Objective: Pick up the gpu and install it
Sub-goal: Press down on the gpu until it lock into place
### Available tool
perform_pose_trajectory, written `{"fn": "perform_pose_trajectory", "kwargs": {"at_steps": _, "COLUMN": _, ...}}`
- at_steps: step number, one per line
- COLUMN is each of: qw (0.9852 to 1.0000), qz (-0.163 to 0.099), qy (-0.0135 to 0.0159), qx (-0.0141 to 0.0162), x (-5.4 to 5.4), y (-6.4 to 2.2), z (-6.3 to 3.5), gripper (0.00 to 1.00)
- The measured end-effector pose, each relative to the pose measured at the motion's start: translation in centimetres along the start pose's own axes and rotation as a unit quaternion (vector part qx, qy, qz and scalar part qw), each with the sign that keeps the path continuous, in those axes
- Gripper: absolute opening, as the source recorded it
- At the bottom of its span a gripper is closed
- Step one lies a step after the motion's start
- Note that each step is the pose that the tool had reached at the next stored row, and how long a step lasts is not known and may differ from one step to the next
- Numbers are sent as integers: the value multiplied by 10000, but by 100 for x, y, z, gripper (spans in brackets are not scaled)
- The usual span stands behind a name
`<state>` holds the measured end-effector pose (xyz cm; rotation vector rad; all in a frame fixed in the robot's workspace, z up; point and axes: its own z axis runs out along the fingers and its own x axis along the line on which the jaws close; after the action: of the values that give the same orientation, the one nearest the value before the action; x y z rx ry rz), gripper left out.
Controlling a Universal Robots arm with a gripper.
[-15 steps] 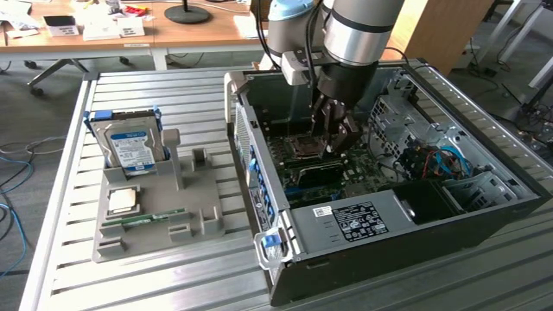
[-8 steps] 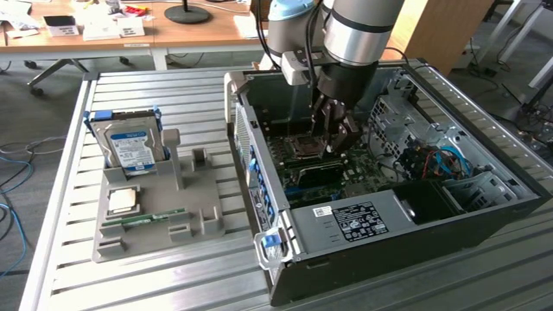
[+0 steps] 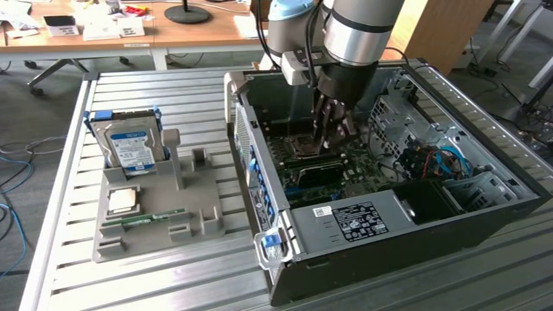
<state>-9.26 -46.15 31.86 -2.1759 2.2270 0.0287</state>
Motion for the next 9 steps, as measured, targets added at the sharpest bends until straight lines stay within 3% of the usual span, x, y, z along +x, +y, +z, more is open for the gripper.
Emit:
{"fn": "perform_pose_trajectory", "kwargs": {"at_steps": 7, "qw": 10000, "qz": 0, "qy": 0, "qx": 0, "x": 0, "y": 0, "z": 0, "gripper": 11}}
{"fn": "perform_pose_trajectory", "kwargs": {"at_steps": 9, "qw": 10000, "qz": 0, "qy": 0, "qx": 0, "x": 0, "y": 0, "z": 0, "gripper": 11}}
